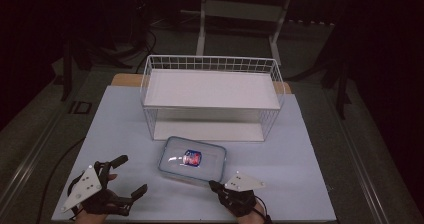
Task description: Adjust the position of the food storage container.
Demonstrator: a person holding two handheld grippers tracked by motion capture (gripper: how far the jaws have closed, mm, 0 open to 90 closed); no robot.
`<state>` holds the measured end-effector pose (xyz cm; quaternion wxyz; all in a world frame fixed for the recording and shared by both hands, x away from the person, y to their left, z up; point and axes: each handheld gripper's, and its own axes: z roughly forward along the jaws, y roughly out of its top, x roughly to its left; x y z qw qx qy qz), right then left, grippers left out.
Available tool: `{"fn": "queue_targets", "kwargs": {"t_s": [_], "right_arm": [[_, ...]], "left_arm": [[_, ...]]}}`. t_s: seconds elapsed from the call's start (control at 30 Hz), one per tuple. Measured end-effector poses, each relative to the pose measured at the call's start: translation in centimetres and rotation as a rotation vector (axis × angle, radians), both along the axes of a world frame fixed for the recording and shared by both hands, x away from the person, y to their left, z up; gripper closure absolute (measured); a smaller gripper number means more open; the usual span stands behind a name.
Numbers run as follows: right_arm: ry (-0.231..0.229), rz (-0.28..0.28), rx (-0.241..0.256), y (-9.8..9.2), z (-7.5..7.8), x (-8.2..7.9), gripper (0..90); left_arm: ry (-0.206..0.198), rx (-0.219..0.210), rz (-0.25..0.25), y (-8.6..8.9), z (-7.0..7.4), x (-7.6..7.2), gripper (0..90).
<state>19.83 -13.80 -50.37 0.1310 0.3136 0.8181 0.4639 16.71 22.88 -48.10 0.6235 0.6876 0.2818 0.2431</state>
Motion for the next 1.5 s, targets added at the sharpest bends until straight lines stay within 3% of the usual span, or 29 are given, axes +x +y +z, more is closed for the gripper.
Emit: {"fn": "queue_targets", "kwargs": {"t_s": [0.1, 0.2, 0.3, 0.4, 0.73, 0.87, 0.9, 0.97, 1.07, 1.3, 1.33, 1.43, 1.5], "right_arm": [[-0.042, 0.032, 0.0, 0.4, 0.4, 0.1, 90.0], [-0.026, 0.07, -0.011, 1.3, 0.0, 0.3, 90.0], [-0.015, 0.083, -0.04, 1.8, -0.5, 0.6, 90.0], [-0.009, 0.085, -0.036, 1.8, -0.6, 0.8, 90.0], [-0.012, 0.021, -0.036, 0.6, -0.5, 1.5, 90.0], [-0.023, 0.004, -0.047, 0.4, -0.4, 1.7, 90.0], [-0.033, -0.025, -0.064, 0.2, -0.4, 1.9, 90.0], [-0.011, -0.027, -0.045, 0.0, -0.4, 2.1, 90.0], [-0.012, -0.026, -0.038, 0.0, -0.3, 1.9, 89.9], [-0.047, -0.035, -0.011, -0.5, 0.6, 1.8, 89.7], [-0.056, -0.045, -0.012, -0.7, 0.8, 1.8, 89.5], [-0.089, -0.081, 0.016, -1.6, 1.6, 2.0, 82.6], [-0.097, -0.096, 0.03, -2.0, 2.1, 1.9, 75.9]], "left_arm": [[0.005, 0.007, -0.005, -0.2, -0.1, 0.1, 0.0], [0.007, 0.007, -0.006, -0.2, -0.1, 0.1, 0.0], [0.006, 0.01, -0.004, -0.2, -0.1, 0.1, 0.0], [0.011, 0.011, -0.006, -0.2, -0.1, 0.1, 0.0], [0.016, 0.009, -0.009, -0.3, -0.2, 0.2, 0.0], [0.027, 0.009, -0.017, -0.3, -0.3, 0.3, 0.0], [0.028, 0.012, -0.02, -0.4, -0.3, 0.3, 0.0], [0.031, 0.014, -0.026, -0.4, -0.3, 0.3, 0.0], [0.037, 0.018, -0.033, -0.5, -0.4, 0.4, 0.0], [0.109, 0.011, -0.039, -0.7, -0.8, 1.4, 0.0], [0.114, -0.009, -0.052, -0.5, -0.8, 1.7, 0.0], [0.145, 0.015, -0.025, -0.6, -0.5, 2.7, 0.4], [0.15, 0.029, -0.023, -0.6, -0.3, 3.1, 6.3]]}}
